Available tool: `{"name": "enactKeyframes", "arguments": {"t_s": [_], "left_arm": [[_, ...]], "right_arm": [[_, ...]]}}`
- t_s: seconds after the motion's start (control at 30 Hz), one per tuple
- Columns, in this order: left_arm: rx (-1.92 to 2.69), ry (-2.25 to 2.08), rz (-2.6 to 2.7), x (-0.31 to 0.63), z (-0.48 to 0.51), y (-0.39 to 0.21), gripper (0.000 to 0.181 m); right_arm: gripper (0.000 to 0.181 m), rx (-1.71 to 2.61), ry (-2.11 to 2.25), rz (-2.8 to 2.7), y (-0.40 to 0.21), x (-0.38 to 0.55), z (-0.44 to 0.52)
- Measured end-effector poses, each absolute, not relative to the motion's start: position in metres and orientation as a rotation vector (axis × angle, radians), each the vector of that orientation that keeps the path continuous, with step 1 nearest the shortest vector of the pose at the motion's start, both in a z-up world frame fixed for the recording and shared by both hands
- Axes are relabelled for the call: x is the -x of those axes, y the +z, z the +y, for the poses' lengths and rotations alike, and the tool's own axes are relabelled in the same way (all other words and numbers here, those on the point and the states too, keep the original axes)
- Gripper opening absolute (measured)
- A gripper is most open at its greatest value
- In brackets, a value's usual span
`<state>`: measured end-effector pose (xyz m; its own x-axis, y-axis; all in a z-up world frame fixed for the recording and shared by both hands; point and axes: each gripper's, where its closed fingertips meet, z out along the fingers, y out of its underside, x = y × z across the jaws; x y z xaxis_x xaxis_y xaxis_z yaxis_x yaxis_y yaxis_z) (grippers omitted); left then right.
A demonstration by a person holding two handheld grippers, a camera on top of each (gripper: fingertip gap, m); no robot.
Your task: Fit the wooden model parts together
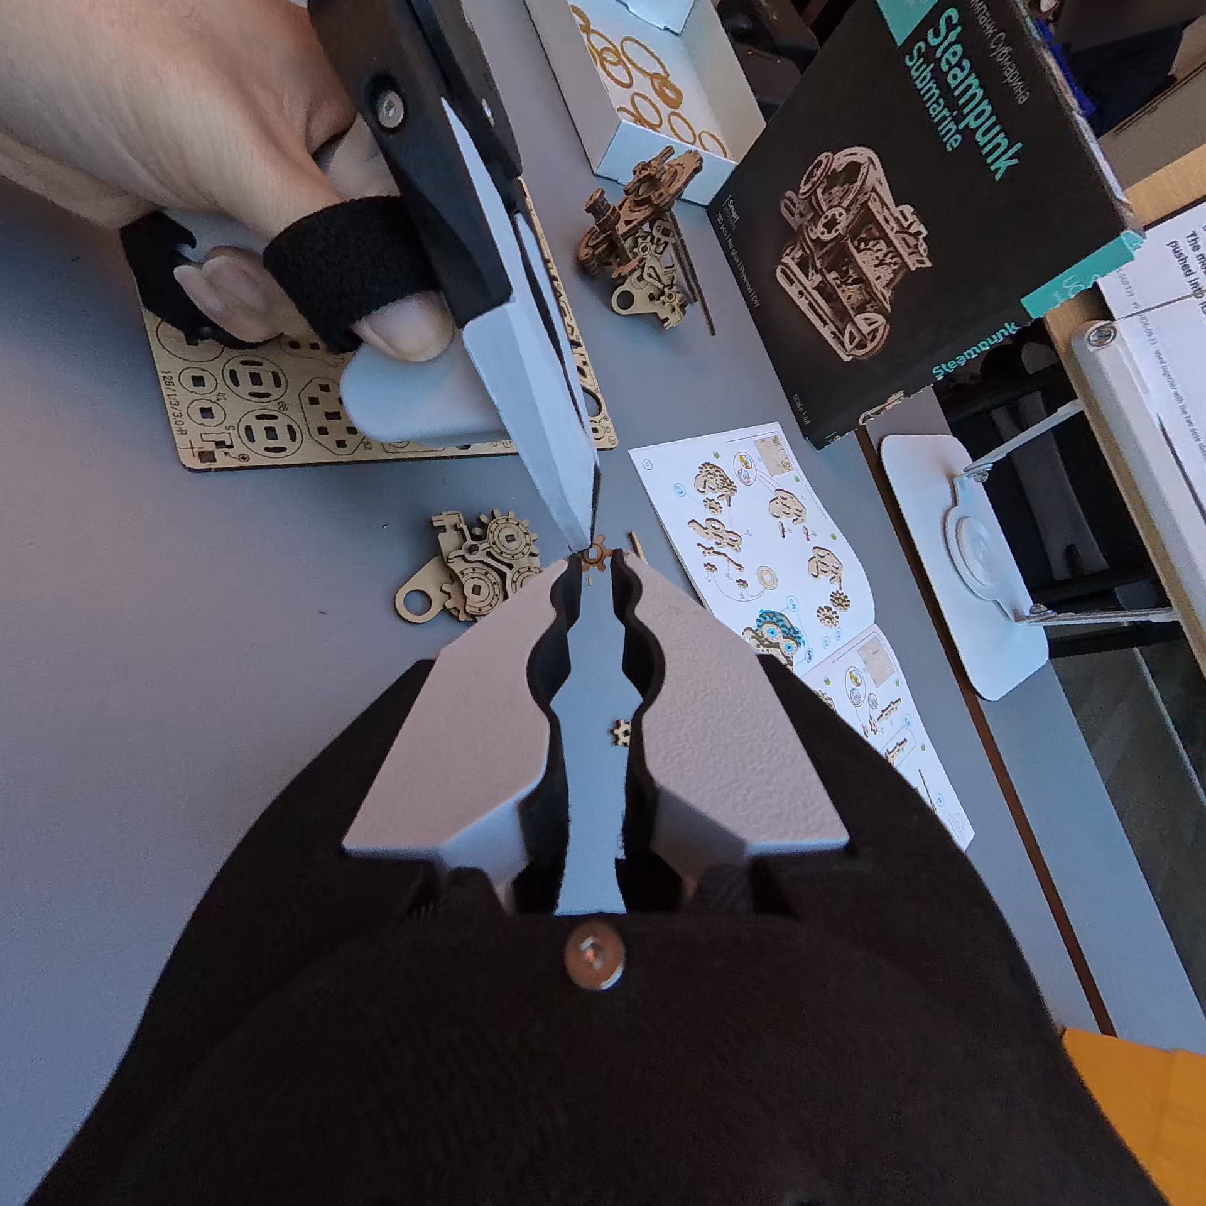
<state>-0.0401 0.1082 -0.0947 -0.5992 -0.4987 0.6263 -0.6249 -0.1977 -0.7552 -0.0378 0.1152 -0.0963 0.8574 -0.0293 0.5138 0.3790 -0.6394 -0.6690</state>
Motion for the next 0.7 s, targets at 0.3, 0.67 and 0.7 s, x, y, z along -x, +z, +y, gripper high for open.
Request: {"name": "enactKeyframes", "arguments": {"t_s": [0.3,0.67,0.7], "left_arm": [[-1.331,1.919,-1.975,0.040,0.117,-0.094,0.000],[-1.376,1.900,-2.036,0.029,0.136,-0.101,0.000],[-1.378,1.899,-2.043,0.029,0.137,-0.102,0.000]], "right_arm": [[0.008,2.219,-0.523,-0.252,-0.105,0.037,0.112],[0.008,2.389,-0.100,-0.386,-0.126,0.037,0.099],[0.008,2.420,-0.055,-0.424,-0.124,0.037,0.098]]}}
